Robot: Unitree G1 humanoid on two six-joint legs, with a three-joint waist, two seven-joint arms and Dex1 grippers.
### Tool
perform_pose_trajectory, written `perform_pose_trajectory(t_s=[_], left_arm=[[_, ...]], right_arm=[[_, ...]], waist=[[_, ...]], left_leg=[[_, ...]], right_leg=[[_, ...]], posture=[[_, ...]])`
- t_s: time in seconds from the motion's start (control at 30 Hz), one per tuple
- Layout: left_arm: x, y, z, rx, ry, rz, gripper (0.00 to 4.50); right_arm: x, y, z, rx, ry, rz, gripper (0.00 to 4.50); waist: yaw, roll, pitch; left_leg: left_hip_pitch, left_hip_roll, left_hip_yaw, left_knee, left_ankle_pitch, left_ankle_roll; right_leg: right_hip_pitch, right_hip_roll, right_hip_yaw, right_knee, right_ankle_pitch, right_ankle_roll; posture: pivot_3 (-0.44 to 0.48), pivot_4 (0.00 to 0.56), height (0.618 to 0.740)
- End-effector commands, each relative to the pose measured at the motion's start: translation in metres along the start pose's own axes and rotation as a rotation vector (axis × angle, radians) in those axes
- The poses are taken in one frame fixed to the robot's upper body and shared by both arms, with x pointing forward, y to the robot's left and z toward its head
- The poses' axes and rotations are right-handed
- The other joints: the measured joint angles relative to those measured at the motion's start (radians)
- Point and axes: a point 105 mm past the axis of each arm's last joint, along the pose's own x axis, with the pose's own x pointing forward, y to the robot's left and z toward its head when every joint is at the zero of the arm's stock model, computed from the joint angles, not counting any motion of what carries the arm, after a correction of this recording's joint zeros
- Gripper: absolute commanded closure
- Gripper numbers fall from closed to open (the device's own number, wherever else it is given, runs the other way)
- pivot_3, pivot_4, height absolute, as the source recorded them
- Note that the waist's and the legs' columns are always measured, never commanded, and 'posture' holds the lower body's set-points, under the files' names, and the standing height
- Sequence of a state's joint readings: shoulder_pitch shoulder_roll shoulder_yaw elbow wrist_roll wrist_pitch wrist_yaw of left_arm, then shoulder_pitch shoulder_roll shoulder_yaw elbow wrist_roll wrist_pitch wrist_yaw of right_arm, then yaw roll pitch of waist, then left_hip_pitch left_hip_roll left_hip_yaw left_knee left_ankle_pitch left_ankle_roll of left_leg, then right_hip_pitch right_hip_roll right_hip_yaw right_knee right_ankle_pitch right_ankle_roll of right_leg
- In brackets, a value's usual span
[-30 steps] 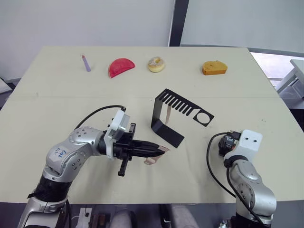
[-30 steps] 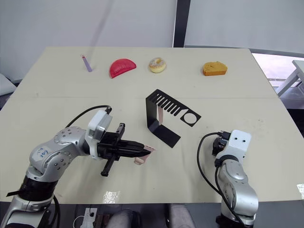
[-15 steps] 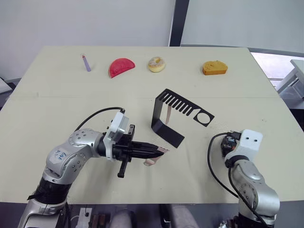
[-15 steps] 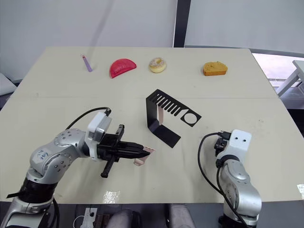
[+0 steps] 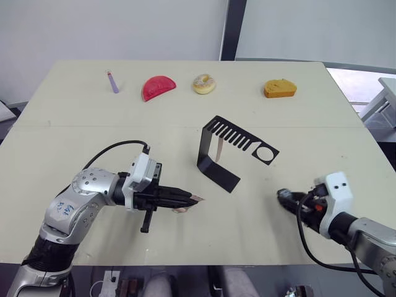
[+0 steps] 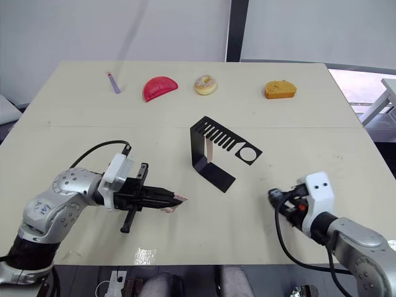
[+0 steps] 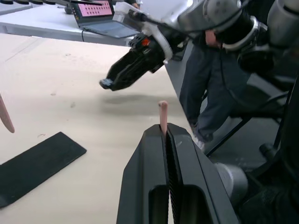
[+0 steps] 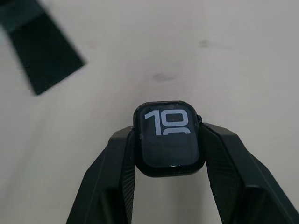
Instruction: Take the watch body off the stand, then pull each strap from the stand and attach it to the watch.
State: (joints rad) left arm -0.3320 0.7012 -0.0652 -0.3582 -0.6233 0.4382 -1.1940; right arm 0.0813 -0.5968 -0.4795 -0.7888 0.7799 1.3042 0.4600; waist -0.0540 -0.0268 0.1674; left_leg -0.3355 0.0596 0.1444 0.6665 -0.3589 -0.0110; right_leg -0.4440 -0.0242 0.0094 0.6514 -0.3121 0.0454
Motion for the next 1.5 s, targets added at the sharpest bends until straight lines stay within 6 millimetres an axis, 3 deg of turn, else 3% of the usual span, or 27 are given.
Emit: perform_pose_trajectory(t_s=[0.03, 0.23, 0.53, 1.5], left_arm=[[0.006, 0.001, -0.003, 0.113, 0.062, -0.023, 4.5], [0.016, -0.002, -0.013, 0.264, 0.156, -0.063, 4.5], [0.025, 0.009, -0.015, 0.432, 0.236, -0.048, 4.5], [0.035, 0.007, -0.024, 0.565, 0.286, -0.066, 4.5]], right_arm=[[0.0, 0.026, -0.001, 0.051, 0.049, 0.206, 2.9], [0.013, 0.055, 0.003, 0.179, 0.075, 0.42, 2.9], [0.028, 0.079, 0.001, 0.243, 0.136, 0.549, 2.9], [0.038, 0.093, 0.015, 0.388, 0.181, 0.533, 2.9]], waist=[[0.0, 0.0, 0.0], [0.0, 0.0, 0.0], [0.001, 0.0, 0.0], [0.0, 0.0, 0.0]], left_leg=[[0.0, 0.0, 0.0, 0.0, 0.0, 0.0], [0.0, 0.0, 0.0, 0.0, 0.0, 0.0], [-0.001, 0.0, 0.0, 0.0, 0.0, 0.001], [-0.001, 0.001, 0.0, 0.0, 0.0, 0.001]], right_leg=[[0.0, 0.0, 0.0, 0.0, 0.0, 0.0], [0.0, 0.0, 0.0, 0.0, 0.0, 0.0], [0.0, -0.001, 0.0, 0.0, 0.0, 0.0], [0.0, -0.001, 0.0, -0.001, 0.0, 0.001]], posture=[[0.0, 0.15, 0.737], [0.0, 0.15, 0.737], [0.0, 0.15, 0.737], [0.0, 0.15, 0.737]])
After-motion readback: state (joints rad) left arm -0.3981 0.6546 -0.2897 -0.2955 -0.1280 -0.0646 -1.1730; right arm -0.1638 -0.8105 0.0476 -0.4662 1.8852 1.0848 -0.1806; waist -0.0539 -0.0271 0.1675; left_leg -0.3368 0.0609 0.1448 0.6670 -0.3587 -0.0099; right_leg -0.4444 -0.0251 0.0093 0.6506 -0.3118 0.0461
